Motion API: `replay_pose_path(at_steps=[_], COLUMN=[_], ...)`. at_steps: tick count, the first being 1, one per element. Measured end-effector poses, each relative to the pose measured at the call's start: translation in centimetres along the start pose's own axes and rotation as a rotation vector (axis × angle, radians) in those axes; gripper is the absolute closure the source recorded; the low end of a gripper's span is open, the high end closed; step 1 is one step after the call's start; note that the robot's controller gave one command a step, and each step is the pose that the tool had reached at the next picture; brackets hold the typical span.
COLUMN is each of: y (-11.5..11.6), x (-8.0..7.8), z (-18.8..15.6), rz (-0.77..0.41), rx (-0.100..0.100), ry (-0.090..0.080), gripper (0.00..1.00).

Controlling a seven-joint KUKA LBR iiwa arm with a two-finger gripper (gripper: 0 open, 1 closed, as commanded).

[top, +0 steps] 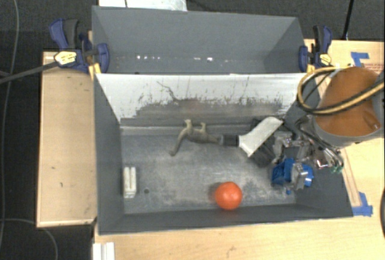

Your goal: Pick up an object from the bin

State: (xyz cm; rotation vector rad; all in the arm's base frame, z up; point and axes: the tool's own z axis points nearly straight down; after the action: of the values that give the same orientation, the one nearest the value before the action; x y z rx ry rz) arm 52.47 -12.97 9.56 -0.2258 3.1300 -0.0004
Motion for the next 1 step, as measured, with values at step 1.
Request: replay_pose_path(at_steps=[1], y=[-1.27], x=[-3.91], z=[1.78], rz=[-0.157], rx=[-0.007], ry=[0.014], gripper=[1.00])
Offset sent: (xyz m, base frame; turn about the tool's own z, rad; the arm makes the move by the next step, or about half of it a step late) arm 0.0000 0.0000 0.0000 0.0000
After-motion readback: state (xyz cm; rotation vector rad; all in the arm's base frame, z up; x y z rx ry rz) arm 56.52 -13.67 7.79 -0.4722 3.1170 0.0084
